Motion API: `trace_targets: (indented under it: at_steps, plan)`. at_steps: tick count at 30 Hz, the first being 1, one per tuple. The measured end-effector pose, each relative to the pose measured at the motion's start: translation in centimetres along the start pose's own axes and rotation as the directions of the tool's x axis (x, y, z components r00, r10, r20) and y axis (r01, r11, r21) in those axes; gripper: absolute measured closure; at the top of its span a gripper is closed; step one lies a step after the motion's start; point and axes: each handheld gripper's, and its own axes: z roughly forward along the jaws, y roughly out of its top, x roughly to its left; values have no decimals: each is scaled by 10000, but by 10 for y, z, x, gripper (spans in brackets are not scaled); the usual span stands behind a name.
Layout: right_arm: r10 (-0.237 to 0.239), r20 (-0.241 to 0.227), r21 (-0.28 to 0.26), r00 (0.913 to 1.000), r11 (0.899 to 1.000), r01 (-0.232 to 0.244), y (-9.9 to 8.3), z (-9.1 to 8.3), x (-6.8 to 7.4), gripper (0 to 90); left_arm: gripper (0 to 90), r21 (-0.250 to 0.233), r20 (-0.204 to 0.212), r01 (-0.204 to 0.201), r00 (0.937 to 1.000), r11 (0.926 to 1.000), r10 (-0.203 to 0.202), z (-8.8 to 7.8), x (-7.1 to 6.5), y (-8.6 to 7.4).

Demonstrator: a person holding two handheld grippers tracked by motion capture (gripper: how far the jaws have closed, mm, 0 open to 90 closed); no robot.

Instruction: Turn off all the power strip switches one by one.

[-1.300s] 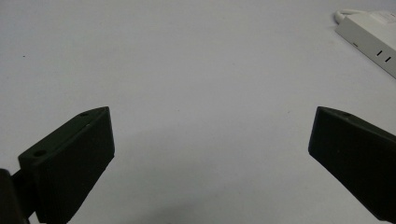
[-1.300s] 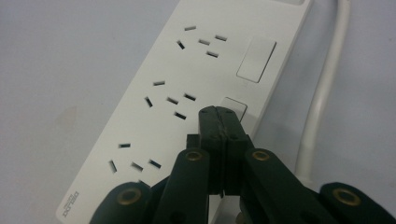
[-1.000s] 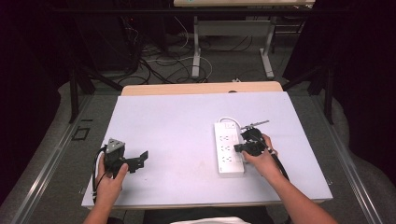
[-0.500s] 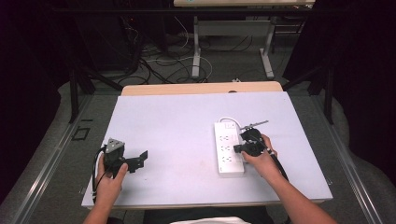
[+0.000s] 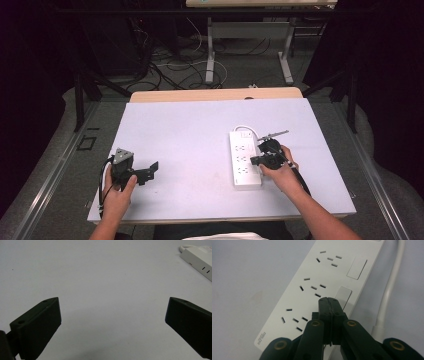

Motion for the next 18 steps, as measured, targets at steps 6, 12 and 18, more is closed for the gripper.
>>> trace_targets:
  at_steps: [6, 12, 18]
  plan:
    - [-25, -156, -69, 9999, 10000, 24, -4, -4, 5, 900, 4, 12, 2, 23, 10000, 10000, -23, 0, 0, 0]
    - [-54, -270, -134, 9996, 9999, 50, -10, -9, 7, 900, 4, 16, 3, 31, 10000, 10000, -31, 0, 0, 0]
    - [-84, -309, -112, 9995, 9999, 81, -18, -12, 7, 900, 4, 23, -12, 19, 10000, 10000, -19, -1, 0, 0]
